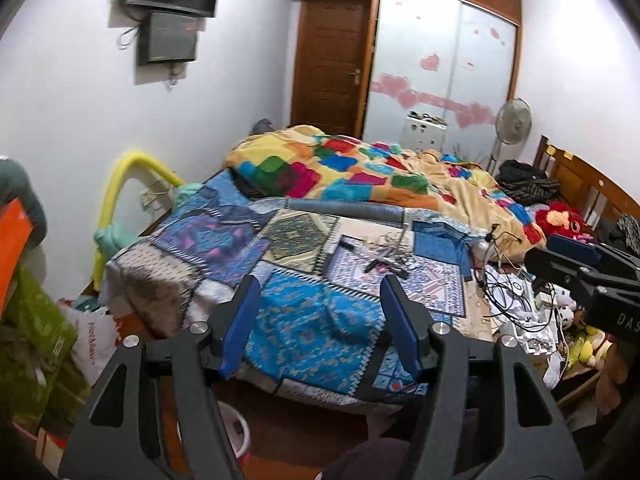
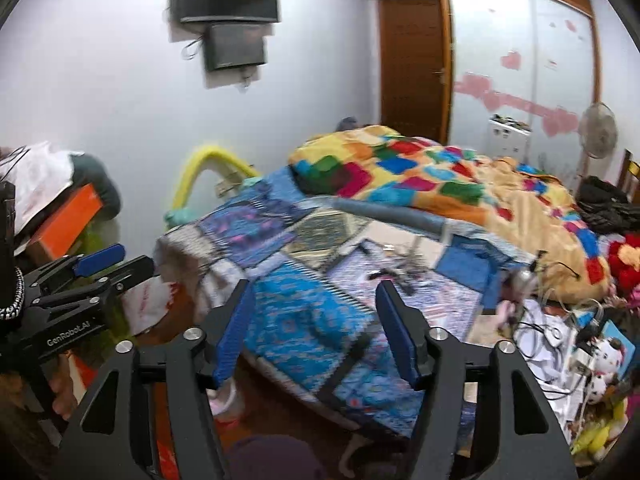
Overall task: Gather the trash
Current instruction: 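Move both open tools back over the bed, then grasp the clear pen with the left tool while the right tool grasps a white stick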
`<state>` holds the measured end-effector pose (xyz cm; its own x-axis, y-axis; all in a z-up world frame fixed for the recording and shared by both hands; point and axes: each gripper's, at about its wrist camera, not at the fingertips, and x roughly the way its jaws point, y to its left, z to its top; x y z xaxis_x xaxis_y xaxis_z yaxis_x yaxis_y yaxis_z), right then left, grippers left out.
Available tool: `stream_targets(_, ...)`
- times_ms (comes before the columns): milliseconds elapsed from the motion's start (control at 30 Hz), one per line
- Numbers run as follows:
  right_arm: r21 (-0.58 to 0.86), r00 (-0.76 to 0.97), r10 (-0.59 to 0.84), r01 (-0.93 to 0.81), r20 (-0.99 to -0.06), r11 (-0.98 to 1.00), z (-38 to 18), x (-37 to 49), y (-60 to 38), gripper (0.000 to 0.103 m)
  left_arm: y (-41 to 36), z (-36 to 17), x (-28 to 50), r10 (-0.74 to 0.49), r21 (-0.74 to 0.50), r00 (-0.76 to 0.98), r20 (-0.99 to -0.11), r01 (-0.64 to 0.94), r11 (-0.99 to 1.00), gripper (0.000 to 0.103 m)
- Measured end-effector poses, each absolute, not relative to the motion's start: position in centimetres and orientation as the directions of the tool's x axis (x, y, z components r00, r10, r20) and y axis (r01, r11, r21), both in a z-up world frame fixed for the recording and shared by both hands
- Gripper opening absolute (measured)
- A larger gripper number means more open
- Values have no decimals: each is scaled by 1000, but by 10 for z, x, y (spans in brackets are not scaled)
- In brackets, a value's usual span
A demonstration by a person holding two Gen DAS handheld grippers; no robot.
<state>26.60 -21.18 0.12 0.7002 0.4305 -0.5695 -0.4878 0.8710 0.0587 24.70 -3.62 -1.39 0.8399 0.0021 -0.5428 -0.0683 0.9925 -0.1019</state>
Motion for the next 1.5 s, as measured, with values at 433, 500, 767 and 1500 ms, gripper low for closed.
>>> stream_targets(433, 98, 693, 311, -330, -651, 939, -37, 339, -280, 62, -79, -55, 357, -125, -134, 753, -646, 49, 990, 61)
stream_targets(500, 113, 677, 306, -315, -669, 942, -47, 352, -286, 62, -82, -67, 375, -140, -147, 731, -668, 56, 988, 61)
stream_targets(767, 165, 617, 306, -276, -725, 947, -86, 403, -293, 62, -91, -115, 442, -141, -136, 663, -736, 59, 989, 61)
stream_targets(1500, 316, 556, 445, -316, -702, 895, -157, 569, -251, 40, -100, -234, 613, -160, -195, 587, -794, 3, 981, 61)
